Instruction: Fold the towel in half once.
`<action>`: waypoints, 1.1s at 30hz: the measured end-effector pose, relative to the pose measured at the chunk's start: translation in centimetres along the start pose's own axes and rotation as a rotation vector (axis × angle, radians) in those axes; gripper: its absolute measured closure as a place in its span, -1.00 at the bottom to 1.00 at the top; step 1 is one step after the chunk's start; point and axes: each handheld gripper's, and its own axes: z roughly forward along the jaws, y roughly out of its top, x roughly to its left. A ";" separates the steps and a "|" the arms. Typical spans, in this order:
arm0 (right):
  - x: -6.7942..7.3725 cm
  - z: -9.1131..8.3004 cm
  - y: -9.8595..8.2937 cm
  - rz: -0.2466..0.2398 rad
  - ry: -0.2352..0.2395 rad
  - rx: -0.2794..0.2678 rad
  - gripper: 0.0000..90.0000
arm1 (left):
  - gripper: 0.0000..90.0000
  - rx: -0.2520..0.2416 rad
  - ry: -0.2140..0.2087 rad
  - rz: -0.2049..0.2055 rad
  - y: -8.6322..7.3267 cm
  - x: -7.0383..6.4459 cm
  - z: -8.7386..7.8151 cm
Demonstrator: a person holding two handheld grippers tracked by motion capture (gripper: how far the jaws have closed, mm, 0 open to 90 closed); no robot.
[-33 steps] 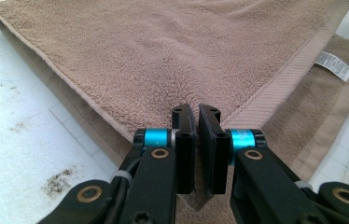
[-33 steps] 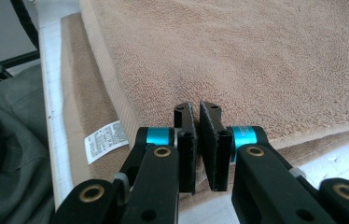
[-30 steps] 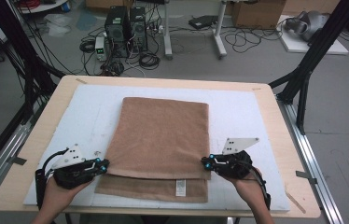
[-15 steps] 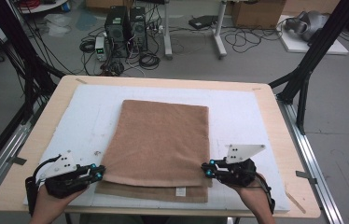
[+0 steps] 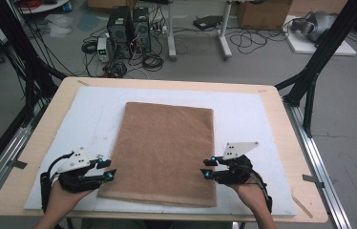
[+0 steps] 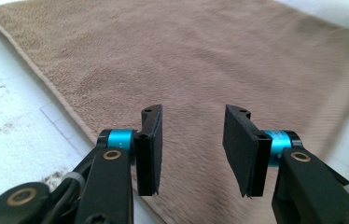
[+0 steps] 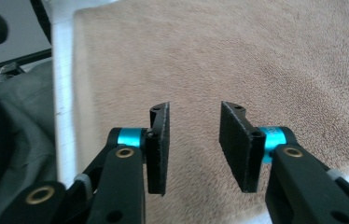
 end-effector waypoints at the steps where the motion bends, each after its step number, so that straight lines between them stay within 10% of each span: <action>1: -0.2 0.4 0.0 0.006 0.000 0.006 0.37 | 0.27 0.002 0.005 -0.001 0.0 0.1 0.3; 16: 0.2 4.1 -1.6 -0.002 0.051 0.151 0.48 | 0.34 0.104 0.029 -0.046 -2.0 1.5 1.9; 26: 0.2 3.6 -1.6 0.014 0.045 0.097 0.34 | 0.30 0.083 0.013 -0.051 -2.1 1.3 1.9; 33: -1.2 2.8 -1.0 0.065 -0.007 0.038 -0.13 | 0.14 0.056 0.012 -0.062 -1.2 1.7 1.6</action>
